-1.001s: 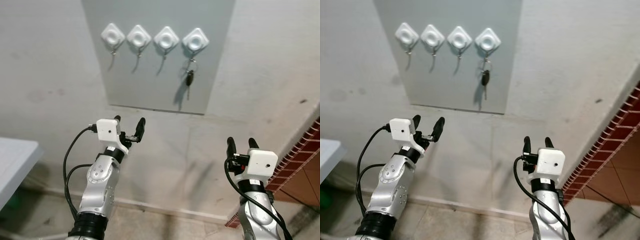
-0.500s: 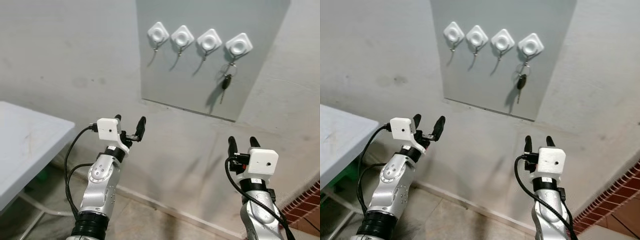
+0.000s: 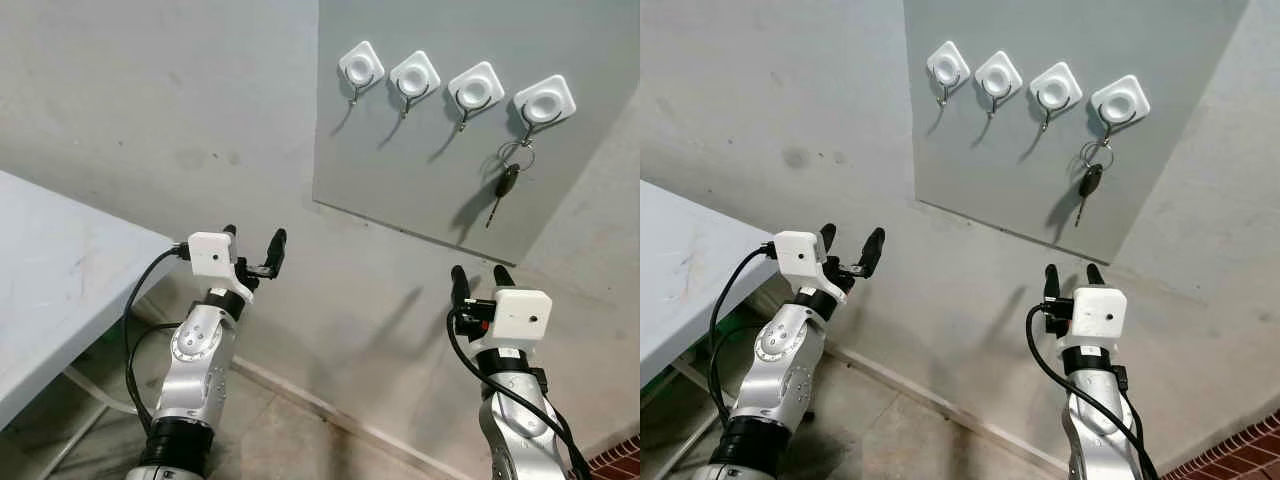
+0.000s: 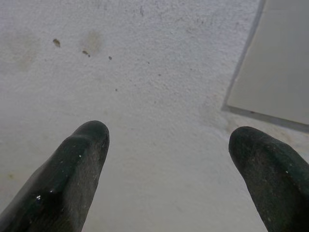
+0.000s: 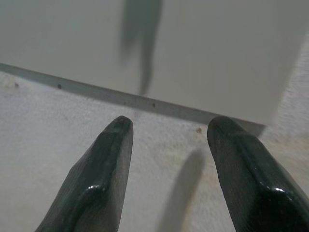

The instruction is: Hang keys on a hook

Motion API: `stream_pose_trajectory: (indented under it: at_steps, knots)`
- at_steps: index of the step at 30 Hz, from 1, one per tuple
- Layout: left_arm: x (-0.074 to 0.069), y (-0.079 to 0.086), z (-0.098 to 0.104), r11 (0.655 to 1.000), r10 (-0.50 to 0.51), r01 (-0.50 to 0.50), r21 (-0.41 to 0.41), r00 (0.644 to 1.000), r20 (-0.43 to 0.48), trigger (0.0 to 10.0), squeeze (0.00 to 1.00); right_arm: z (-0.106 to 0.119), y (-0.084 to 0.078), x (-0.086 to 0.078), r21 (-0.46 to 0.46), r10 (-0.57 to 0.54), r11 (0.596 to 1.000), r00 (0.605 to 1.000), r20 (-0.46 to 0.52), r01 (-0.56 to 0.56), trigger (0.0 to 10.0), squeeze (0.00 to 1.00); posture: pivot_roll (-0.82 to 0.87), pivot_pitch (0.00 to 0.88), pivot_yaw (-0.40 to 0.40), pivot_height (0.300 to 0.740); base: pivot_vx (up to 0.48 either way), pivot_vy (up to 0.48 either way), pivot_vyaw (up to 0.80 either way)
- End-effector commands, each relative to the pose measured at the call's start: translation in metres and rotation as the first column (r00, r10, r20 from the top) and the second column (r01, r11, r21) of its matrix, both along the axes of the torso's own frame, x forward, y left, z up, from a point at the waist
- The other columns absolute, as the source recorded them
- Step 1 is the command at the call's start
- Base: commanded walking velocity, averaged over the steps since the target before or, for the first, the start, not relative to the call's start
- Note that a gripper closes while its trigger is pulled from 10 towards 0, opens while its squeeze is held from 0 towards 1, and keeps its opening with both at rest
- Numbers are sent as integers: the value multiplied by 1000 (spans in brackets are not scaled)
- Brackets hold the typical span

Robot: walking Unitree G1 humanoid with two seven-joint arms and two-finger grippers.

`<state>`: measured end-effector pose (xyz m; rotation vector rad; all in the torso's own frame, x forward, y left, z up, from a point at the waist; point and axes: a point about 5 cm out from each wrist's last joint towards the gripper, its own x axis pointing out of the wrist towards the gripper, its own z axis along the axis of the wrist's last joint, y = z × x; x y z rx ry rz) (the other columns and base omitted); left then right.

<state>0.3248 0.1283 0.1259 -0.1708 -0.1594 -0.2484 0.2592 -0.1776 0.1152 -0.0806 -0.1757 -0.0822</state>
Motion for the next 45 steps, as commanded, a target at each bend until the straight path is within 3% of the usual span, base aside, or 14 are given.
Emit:
stream_pose_trajectory:
  at_steps: [1,45]
  knots:
    - [1,2,2,1000,10,-10,20,1000,8,10000,0,0,0,2,2,7,1000,1000,-7,-7,10000,0,-72,0,-15,740,0,0,800]
    - [-8,2,-8,999,46,-46,13,999,-21,10000,0,-1,-3,-1,-7,45,999,999,-22,-45,10000,0,-62,0,-46,740,0,0,800]
